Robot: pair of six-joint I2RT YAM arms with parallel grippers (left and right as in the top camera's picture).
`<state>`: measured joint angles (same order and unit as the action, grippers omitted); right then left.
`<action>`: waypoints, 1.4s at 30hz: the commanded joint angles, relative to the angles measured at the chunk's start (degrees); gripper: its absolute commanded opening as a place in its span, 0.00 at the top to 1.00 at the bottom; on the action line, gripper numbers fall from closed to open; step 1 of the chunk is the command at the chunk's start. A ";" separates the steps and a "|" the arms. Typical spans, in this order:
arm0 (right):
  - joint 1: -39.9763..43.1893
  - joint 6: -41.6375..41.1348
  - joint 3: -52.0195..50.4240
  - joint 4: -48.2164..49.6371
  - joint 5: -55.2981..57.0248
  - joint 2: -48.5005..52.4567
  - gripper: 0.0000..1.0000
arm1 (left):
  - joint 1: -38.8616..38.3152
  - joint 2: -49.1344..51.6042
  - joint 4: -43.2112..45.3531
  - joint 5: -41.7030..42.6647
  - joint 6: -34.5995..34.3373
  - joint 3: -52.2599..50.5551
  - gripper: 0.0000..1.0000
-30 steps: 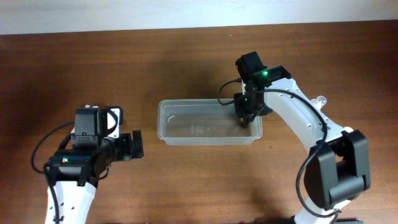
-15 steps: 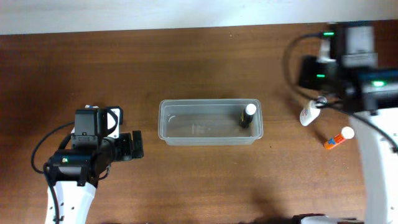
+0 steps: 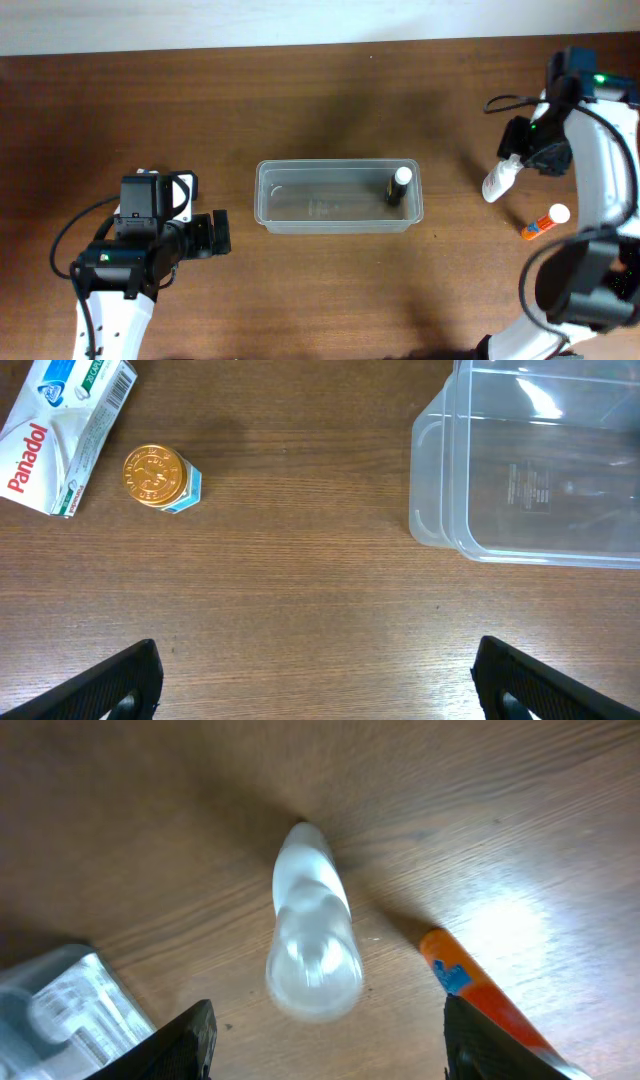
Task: Pack container
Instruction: 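Grasp the clear spray bottle with the right gripper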
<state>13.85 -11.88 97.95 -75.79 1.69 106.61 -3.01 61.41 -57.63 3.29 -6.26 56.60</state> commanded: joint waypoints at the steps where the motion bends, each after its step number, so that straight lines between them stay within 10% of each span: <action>1: 0.07 0.72 -0.31 -0.07 -1.11 3.74 0.36 | -0.22 0.04 0.07 1.05 -0.13 1.09 0.00; 23: 0.04 0.94 -0.24 0.55 -1.36 5.99 0.75 | -0.22 0.04 -0.13 1.05 -0.13 1.09 0.01; 42: -11.39 5.66 -0.24 -11.26 -7.30 -23.96 0.81 | -0.22 0.04 -0.11 1.03 -0.13 1.09 0.01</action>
<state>8.12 -7.22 97.43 -86.13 -3.44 88.53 -3.01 61.41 -57.69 3.29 -6.26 56.62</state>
